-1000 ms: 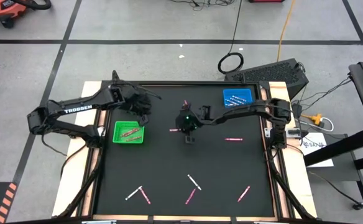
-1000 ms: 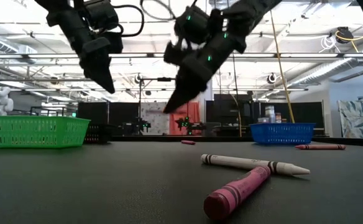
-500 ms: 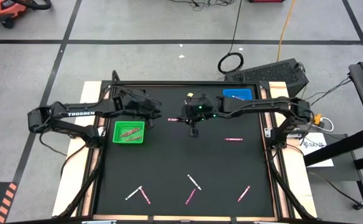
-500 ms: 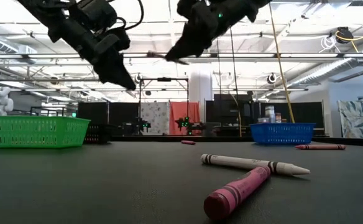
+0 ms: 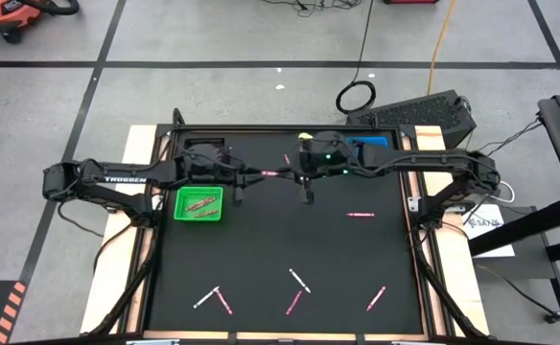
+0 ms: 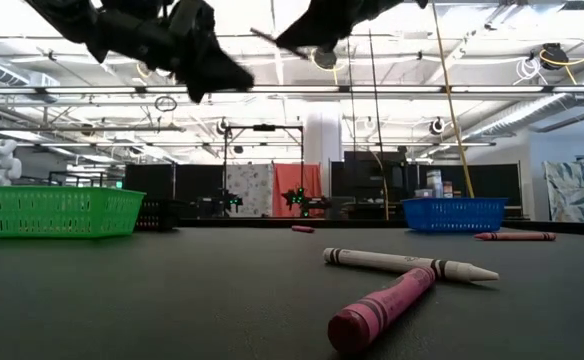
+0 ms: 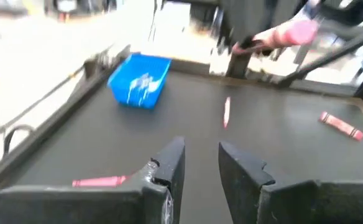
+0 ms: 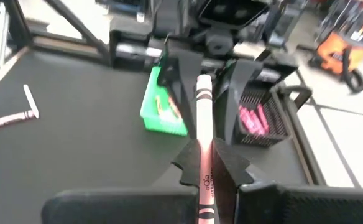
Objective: Sort crayons
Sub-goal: Put the pink crayon into the green bin
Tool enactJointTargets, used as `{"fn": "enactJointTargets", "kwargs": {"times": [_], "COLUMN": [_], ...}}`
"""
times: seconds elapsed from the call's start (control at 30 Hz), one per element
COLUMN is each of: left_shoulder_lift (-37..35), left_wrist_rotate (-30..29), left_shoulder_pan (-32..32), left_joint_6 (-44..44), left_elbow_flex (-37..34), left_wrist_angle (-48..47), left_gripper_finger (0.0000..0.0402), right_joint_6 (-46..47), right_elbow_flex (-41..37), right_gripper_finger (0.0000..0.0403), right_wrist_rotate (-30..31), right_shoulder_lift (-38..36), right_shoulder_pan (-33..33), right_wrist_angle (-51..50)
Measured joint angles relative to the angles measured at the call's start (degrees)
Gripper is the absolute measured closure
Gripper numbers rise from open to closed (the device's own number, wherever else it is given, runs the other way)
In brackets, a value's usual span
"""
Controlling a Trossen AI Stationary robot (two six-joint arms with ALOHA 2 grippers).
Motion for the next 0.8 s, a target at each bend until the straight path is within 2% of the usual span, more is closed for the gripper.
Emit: {"fn": "enactJointTargets", "kwargs": {"times": [0.33, 0.8], "left_shoulder_lift": [0.00, 0.02], "left_wrist_rotate": [0.37, 0.50], "left_shoulder_pan": [-3.23, -3.51], "left_joint_6": [0.00, -0.05], "left_elbow_flex": [0.00, 0.00], "left_wrist_angle": [19.58, 24.19], "left_gripper_finger": [0.0301, 0.0301], "right_joint_6": [-1.31, -1.46], "right_elbow_flex": [0.00, 0.00], "right_gripper_finger": [0.0401, 0.0401], "right_wrist_rotate": [-0.17, -0.22], "right_shoulder_lift": [-3.65, -3.61], "right_shoulder_pan": [0.00, 0.00], "right_wrist_angle": [2.91, 6.03]}}
